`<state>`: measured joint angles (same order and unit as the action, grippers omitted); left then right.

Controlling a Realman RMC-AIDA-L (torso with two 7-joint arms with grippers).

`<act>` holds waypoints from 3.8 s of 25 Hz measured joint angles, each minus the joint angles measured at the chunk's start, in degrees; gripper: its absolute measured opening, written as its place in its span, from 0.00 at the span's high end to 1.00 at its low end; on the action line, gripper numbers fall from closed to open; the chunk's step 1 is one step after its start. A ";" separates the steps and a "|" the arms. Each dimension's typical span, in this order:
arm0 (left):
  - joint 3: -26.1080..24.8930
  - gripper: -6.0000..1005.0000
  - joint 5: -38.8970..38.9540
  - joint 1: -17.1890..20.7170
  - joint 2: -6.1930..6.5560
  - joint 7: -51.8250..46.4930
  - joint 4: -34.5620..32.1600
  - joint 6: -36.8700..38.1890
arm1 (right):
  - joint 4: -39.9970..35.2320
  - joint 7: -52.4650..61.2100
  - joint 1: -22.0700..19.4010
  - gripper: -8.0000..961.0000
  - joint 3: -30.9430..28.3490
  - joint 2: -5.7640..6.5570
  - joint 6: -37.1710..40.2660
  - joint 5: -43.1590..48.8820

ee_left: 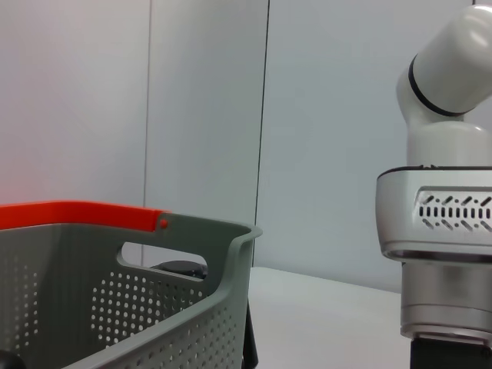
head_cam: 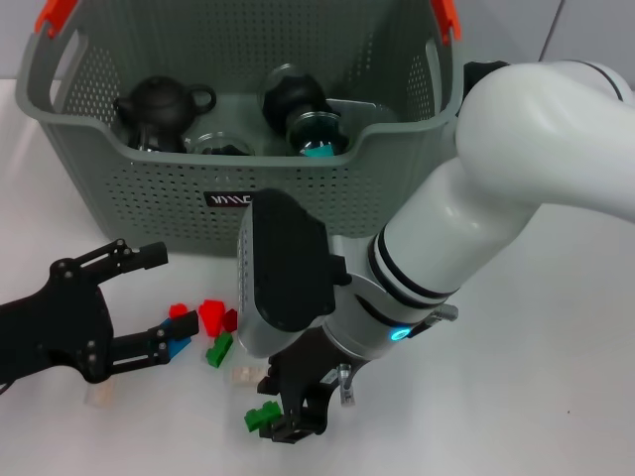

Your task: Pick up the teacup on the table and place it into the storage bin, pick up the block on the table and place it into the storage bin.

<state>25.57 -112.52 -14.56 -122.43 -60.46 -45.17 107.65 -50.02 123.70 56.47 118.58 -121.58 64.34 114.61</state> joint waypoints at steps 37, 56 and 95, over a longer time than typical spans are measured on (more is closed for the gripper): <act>0.00 0.16 -0.14 -0.07 -0.18 0.12 0.18 0.06 | 1.93 -1.39 1.05 0.65 6.51 -0.14 -6.73 -0.86; 0.00 0.16 -0.15 -0.21 0.00 0.29 0.17 0.73 | 1.97 -2.33 0.79 0.88 5.90 0.08 -6.51 -2.84; -0.79 0.16 -0.03 -0.43 -0.16 0.61 0.45 2.83 | 14.37 -2.53 9.43 0.73 -38.10 0.88 -19.99 17.41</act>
<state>24.78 -112.55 -14.98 -122.59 -59.85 -44.72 110.48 -35.66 121.17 65.90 80.48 -120.70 44.35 132.01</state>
